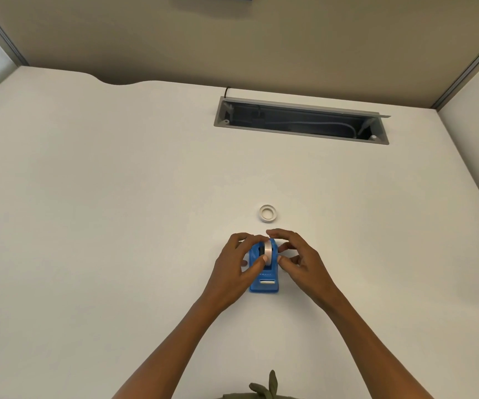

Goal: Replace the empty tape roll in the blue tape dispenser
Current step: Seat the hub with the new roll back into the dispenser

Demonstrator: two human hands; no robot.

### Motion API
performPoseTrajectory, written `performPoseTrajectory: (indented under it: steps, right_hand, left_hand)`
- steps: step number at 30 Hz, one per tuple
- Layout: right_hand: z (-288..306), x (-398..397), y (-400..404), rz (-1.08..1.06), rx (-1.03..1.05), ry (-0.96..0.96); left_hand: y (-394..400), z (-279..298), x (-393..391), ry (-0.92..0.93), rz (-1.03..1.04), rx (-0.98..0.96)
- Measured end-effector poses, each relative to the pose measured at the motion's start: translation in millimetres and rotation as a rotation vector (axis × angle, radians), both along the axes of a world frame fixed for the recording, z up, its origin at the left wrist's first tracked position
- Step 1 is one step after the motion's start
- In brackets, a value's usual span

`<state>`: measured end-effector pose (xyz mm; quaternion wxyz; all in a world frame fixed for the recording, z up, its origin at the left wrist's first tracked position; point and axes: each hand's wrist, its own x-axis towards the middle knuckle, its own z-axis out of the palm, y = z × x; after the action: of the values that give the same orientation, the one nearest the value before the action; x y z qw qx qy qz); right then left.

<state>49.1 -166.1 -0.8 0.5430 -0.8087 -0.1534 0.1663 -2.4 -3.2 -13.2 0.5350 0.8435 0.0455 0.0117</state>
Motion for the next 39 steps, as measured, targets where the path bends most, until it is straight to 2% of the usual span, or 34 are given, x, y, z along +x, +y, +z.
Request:
performPoseTrajectory:
  steps: [7, 20, 30, 39]
  right_hand:
    - [1.5, -5.4, -2.4, 0.023, -0.007, -0.097]
    - [1.4, -0.7, 1.3, 0.001, -0.002, -0.069]
    - [-2.0, 3.3, 3.5, -0.027, -0.017, -0.056]
    - [0.8, 5.5, 7.0, -0.068, 0.030, 0.027]
  left_hand:
    - [0.0, -0.9, 0.4, -0.010, -0.002, 0.003]
    - [-0.9, -3.9, 1.0, -0.001, 0.025, 0.004]
    - [-1.4, -0.7, 0.1, -0.006, 0.026, -0.076]
    - [1.1, -5.8, -0.7, -0.042, 0.013, -0.071]
